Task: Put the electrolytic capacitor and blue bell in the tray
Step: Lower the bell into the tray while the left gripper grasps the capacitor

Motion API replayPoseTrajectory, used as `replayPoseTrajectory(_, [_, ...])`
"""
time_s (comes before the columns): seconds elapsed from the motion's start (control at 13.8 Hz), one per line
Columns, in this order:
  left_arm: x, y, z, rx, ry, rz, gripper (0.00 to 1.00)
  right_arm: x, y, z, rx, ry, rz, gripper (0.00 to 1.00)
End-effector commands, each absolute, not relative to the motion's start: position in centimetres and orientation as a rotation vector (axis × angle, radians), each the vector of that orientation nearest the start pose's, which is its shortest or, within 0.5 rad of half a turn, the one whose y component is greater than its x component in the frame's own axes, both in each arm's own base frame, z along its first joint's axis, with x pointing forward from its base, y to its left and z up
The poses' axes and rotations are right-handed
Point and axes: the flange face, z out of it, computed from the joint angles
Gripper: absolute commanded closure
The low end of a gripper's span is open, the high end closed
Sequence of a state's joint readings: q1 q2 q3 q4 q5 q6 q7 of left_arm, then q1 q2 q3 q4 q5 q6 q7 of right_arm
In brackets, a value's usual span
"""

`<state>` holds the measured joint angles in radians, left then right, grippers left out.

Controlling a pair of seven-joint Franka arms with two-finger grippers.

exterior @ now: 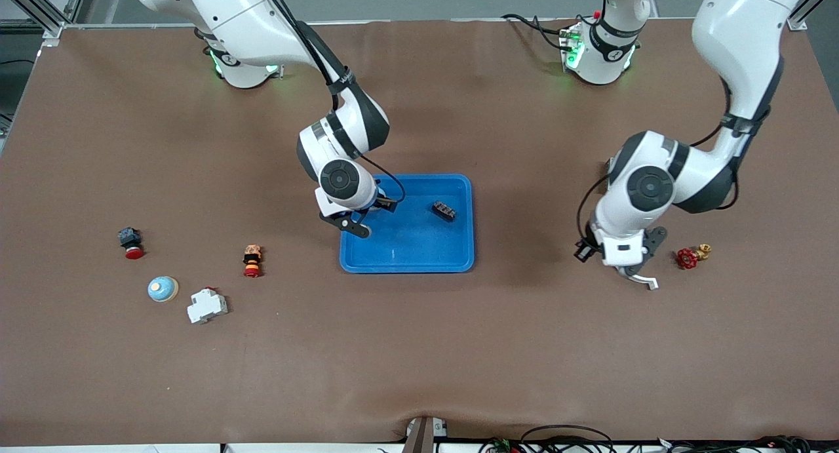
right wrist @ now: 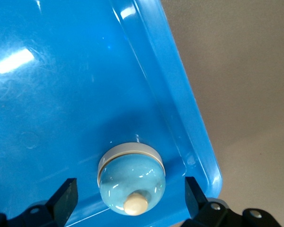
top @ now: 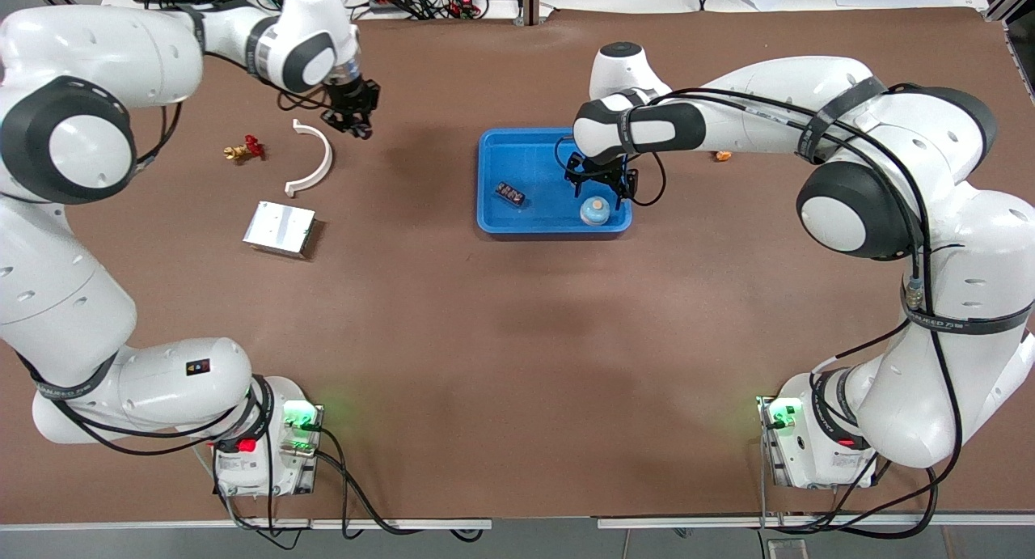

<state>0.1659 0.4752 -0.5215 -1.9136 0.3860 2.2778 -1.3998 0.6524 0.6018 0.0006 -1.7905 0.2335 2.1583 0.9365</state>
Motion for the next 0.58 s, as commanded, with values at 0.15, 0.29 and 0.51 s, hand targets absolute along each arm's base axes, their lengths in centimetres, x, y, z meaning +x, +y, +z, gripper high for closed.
replayPoseTrajectory(0.15, [60.5,-24.2,28.4,-2.857,-1.288,-0.059,1.0,51.9,35.6,27.8,-3.104,0.355,0.594,0.0])
replayPoseTrajectory(0.29, [60.4,-26.6,28.8,-2.874,-1.297,-0.066,1.0,55.1,29.4,32.2,-3.061,0.22,0.636,0.0])
replayPoseTrajectory(0.51, [60.1,-30.0,28.7,-2.89,-1.311,-0.068,1.0,58.7,20.6,37.4,-3.035,-0.073,0.531,0.0])
